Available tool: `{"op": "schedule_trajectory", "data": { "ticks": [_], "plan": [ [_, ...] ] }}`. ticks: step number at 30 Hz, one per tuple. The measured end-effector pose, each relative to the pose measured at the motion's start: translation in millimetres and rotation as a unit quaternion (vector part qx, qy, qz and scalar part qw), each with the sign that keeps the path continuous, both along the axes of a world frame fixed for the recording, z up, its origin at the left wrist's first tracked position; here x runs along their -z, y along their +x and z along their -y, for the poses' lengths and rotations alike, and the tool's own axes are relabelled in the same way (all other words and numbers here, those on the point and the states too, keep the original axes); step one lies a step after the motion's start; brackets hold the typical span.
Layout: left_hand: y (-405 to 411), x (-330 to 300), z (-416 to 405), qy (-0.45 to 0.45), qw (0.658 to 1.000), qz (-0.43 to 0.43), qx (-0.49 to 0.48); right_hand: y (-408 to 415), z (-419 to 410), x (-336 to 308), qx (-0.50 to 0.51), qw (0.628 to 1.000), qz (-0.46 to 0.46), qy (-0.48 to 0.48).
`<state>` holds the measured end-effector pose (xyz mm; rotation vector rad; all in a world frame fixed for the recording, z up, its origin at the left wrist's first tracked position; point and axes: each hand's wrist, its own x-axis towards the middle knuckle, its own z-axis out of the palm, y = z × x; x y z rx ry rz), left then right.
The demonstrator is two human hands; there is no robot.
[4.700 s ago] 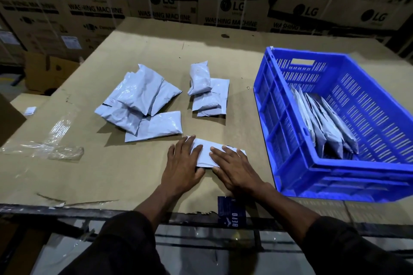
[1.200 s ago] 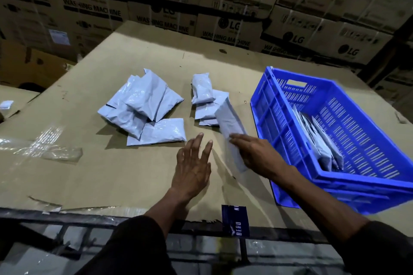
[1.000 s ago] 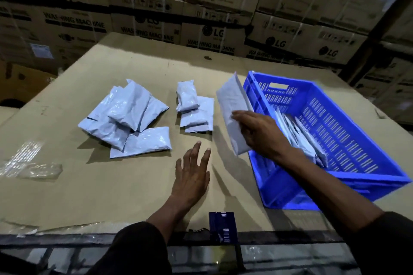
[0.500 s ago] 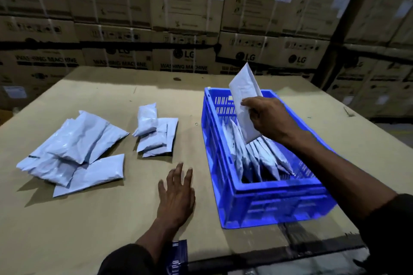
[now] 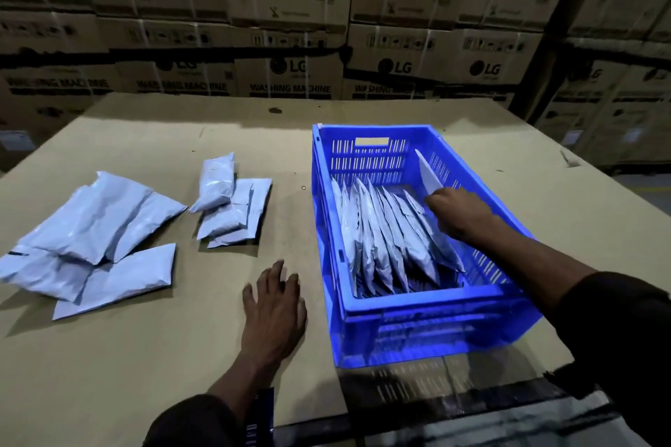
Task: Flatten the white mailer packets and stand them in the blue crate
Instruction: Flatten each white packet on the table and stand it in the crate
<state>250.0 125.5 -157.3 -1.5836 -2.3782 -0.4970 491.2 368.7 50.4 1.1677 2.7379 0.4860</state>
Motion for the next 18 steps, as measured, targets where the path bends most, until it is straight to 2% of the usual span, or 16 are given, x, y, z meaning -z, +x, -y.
{"op": "schedule_trajectory", "data": {
  "ticks": [3, 6, 11, 15, 18],
  "plan": [
    [-0.4, -2.0, -0.3, -0.001, 1.0, -0.005, -0.004, 1.2, -5.9, 12.9, 0.007, 0.998, 0.06, -0.001],
    [-1.8, -1.8, -1.3, 0.0, 1.0, -0.002, -0.007, -0.7, -12.3, 23.4, 0.026, 0.996, 0.081, -0.031],
    [-3.6, -2.1, -4.4, 0.003, 1.0, 0.006, -0.01, -7.5, -16.1, 30.6, 0.073, 0.992, 0.053, -0.083],
    [-5.8, -1.8, -7.3, 0.005, 1.0, 0.012, -0.006, -16.1, -8.2, 28.4, 0.023, 0.999, -0.032, -0.032],
    [-5.6, -1.8, -7.4, 0.006, 1.0, 0.005, -0.002, -29.5, 5.0, 24.5, -0.036, 0.985, -0.164, 0.035]
  ]
}}
